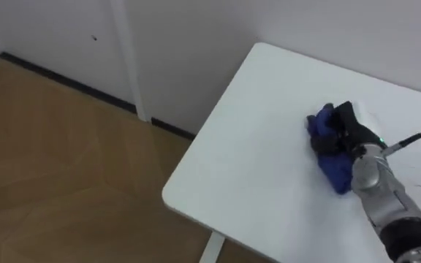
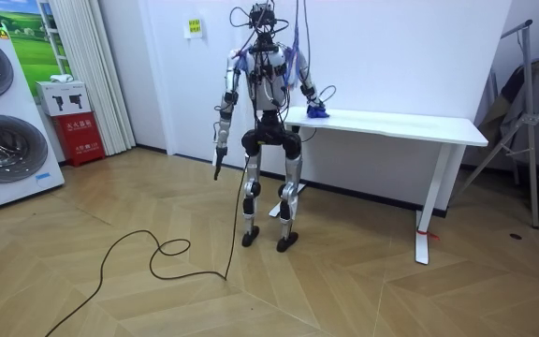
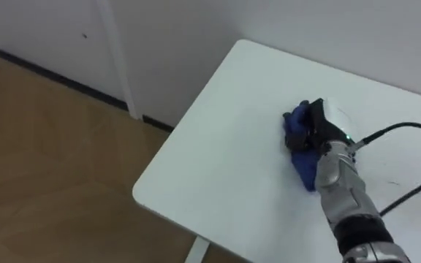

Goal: Wipe table

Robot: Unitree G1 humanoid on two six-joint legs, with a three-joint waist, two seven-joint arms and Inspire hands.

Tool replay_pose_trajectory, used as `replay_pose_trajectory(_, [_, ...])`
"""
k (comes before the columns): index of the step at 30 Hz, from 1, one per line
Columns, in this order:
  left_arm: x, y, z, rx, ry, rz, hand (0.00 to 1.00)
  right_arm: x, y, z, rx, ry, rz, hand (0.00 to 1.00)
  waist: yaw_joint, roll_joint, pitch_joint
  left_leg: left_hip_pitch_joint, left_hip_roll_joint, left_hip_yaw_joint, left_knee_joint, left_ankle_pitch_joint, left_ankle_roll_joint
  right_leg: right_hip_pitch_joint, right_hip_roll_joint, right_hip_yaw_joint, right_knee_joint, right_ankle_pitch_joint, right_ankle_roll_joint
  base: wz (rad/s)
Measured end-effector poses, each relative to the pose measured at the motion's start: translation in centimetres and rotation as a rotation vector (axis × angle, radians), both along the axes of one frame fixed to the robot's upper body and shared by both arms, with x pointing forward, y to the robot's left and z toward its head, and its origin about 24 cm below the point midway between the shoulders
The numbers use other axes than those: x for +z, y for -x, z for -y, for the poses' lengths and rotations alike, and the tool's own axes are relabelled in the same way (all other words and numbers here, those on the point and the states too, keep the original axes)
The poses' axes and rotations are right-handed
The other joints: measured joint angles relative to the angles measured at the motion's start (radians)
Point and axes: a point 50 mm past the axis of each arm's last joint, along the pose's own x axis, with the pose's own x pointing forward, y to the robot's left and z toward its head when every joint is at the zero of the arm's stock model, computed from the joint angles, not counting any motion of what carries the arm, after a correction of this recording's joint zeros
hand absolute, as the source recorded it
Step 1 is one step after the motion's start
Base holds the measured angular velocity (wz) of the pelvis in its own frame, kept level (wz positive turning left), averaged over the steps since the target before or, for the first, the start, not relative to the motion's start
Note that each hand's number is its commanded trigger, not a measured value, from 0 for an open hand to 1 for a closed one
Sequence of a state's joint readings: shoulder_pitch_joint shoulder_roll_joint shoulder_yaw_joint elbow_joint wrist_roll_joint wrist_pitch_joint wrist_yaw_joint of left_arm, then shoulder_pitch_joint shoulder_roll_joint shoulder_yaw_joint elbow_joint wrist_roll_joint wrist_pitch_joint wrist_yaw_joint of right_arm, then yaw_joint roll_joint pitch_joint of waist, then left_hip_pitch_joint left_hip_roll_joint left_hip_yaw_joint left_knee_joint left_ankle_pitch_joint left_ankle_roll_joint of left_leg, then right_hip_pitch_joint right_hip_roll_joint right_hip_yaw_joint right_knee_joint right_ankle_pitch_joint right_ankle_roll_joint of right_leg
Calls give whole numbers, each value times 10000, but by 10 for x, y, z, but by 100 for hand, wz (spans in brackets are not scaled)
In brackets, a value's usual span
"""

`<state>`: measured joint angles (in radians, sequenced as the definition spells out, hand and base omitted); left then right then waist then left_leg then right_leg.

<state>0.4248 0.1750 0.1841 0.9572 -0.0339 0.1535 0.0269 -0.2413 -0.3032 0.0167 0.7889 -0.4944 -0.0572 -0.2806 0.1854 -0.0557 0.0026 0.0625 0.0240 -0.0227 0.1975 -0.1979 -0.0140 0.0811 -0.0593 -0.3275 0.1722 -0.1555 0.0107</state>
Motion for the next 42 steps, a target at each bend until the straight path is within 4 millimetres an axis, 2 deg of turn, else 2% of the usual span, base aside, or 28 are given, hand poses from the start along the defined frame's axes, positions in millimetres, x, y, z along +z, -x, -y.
replay_pose_trajectory(1, [2, 2, -4, 191, -156, 4, 0, -6, 13, 7, -380, -190, 40, 100, -151, -68, -29, 57, -61, 12, -6, 0, 0, 161, -59, 3, -79, -59, 97, 33])
replay_pose_trajectory(4, [6, -6, -15, 251, -642, 412, 0, -18, 44, 33, -1863, -708, 85, 100, -614, -242, -75, 119, -188, 8, -5, -14, 24, 395, -161, -59, -218, -117, 191, 23])
replay_pose_trajectory(6, [9, -11, -21, 39, -907, 604, 0, -25, 63, 48, -2857, -937, -49, 100, -786, -249, -164, 225, -180, 81, 3, -122, 187, 505, -151, -49, -218, -123, 207, -3])
replay_pose_trajectory(8, [12, -20, -26, 39, -1178, 1032, 0, -32, 85, 65, -4034, -1189, -240, 100, -1064, -228, -204, 393, -169, 121, 2, -234, 262, 737, -150, -50, -188, -109, 230, 0])
replay_pose_trajectory(12, [12, -31, -24, -162, -1191, 1443, 0, -34, 96, 73, -4525, -1149, -291, 100, -1074, -142, -260, 485, -154, 219, 75, -326, 284, 781, -154, -35, -162, -73, 284, -19])
replay_pose_trajectory(15, [8, -36, -14, -337, -876, 1513, 0, -28, 78, 66, -4160, -922, -387, 100, -814, -31, -296, 567, -62, 562, 58, -334, 268, 605, -101, 303, 8, -58, 261, -36])
replay_pose_trajectory(16, [5, -37, -9, -437, -696, 1411, 0, -25, 67, 61, -3888, -592, -535, 100, -578, 16, -276, 549, -4, 767, 55, -335, 262, 510, -73, 323, 42, -17, 199, -60])
replay_pose_trajectory(18, [0, -42, -3, -752, -390, 1228, 0, -19, 44, 44, -3132, -179, -715, 100, -298, 78, -243, 488, 102, 1096, 56, -316, 229, 250, 5, 525, 184, 50, 96, -64])
replay_pose_trajectory(19, [-2, -43, 1, -904, -230, 1084, 0, -11, 25, 26, -2075, 307, -772, 100, 6, 119, -230, 410, 194, 1312, 60, -303, 187, 24, 95, 717, 243, 115, 6, -56])
replay_pose_trajectory(20, [-3, -48, 2, -985, -105, 1121, 0, 0, 3, 1, -695, 641, -628, 100, 96, 129, -184, 272, 234, 1336, 68, -254, 119, -205, 132, 783, 344, 152, -55, -42])
replay_pose_trajectory(21, [-4, -50, 4, -1074, -40, 1133, 0, 7, -8, -12, -37, 729, -449, 100, 125, 154, -138, 195, 246, 1337, 67, -228, 98, -299, 144, 783, 349, 173, -90, -13])
replay_pose_trajectory(22, [-5, -58, 6, -1273, 160, 1218, 0, 23, -30, -41, 1425, 1030, -56, 100, 239, 226, 36, 145, 264, 1351, 24, -159, 72, -449, 163, 790, 342, 208, -147, 0])
replay_pose_trajectory(23, [-6, -66, 8, -1459, 284, 1379, 0, 36, -46, -59, 2410, 1324, 285, 100, 437, 202, 99, 84, 264, 1356, -55, -82, 56, -605, 165, 796, 357, 210, -165, 0])
replay_pose_trajectory(25, [-5, -70, 8, -1535, 354, 1493, 0, 50, -57, -72, 3087, 1503, 651, 100, 896, 120, 107, -51, 234, 1298, -215, 93, 26, -828, 167, 787, 337, 198, -188, 18])
replay_pose_trajectory(26, [-5, -64, 6, -1419, 351, 1376, 0, 53, -59, -74, 3315, 1583, 740, 100, 1035, 58, 86, -119, 221, 1155, -271, 164, 12, -843, 152, 635, 307, 193, -193, 34])
replay_pose_trajectory(27, [-5, -62, 6, -1369, 347, 1337, 0, 53, -58, -74, 3389, 1641, 760, 100, 1006, 33, 71, -160, 210, 1032, -256, 166, 8, -818, 124, 497, 306, 178, -179, 42])
replay_pose_trajectory(28, [-5, -48, 6, -1286, 381, 1012, 0, 47, -54, -71, 3324, 1712, 587, 100, 989, -8, 56, -141, 200, 923, -237, 165, 6, -725, 91, 343, 322, 154, -145, 43])
replay_pose_trajectory(30, [-5, -34, 6, -1159, 470, 567, 0, 25, -39, -57, 2858, 1679, -224, 100, 858, -62, 61, -129, 160, 782, 0, 162, 1, -531, 7, 172, 363, 153, -142, 39])
replay_pose_trajectory(32, [-4, -24, 5, -1117, 542, 290, 0, 5, -16, -38, 1944, 1097, -229, 100, 437, -33, 77, 97, 141, 778, 122, 146, 22, -355, -283, -40, 756, -1, 57, 30])
replay_pose_trajectory(33, [-4, -25, 3, -1147, 479, 288, 0, 1, -11, -32, 1623, 902, -247, 100, 355, 38, 125, 179, 139, 815, 170, 135, 34, -318, -331, -49, 906, -29, 64, 6])
replay_pose_trajectory(35, [1, -30, -11, -939, -10, 625, 0, -12, 13, -4, 170, 609, -447, 100, 45, 59, 97, 352, 218, 1302, 462, -7, 211, -335, -552, -37, 1608, -166, 277, -4])
replay_pose_trajectory(36, [2, -31, -15, -939, -146, 657, 0, -15, 19, 4, -244, 525, -461, 100, 6, 104, 65, 350, 313, 1477, 515, -121, 256, -438, -592, 6, 1874, -269, 461, -19])
replay_pose_trajectory(37, [5, -37, -22, -998, -385, 909, 0, -17, 31, 21, -1175, 247, -388, 100, -62, 313, -37, 259, 559, 1845, 675, -641, 297, -802, -854, -90, 2967, -579, 602, -17])
replay_pose_trajectory(38, [10, -42, -32, -999, -795, 1156, 0, -24, 46, 34, -2129, 10, -463, 100, -230, 270, -73, 175, 618, 2262, 1119, -805, 272, -942, -1674, -12, 3821, -958, 635, -9])
replay_pose_trajectory(39, [12, -44, -36, -973, -969, 1266, 0, -26, 53, 41, -2541, -3, -524, 100, -363, 334, -131, 196, 729, 2342, 1251, -954, 254, -938, -1969, 85, 3994, -1014, 660, 17])
replay_pose_trajectory(40, [16, -49, -43, -1051, -1258, 1413, 0, -30, 65, 50, -3191, -34, -611, 100, -610, 349, -158, 199, 894, 2452, 1412, -1034, 184, -897, -2558, 314, 3998, -970, 759, 14])
replay_pose_trajectory(41, [20, -59, -50, -1164, -1549, 1700, 0, -33, 72, 56, -3620, -8, -646, 100, -717, 331, -156, 138, 1113, 2550, 1515, -1068, 92, -859, -2919, 524, 3683, -816, 821, 6])
replay_pose_trajectory(42, [21, -63, -53, -1220, -1663, 1805, 0, -34, 76, 57, -3748, 0, -670, 100, -733, 339, -162, 73, 1270, 2533, 1612, -1092, 10, -824, -3019, 531, 3378, -694, 859, -8])
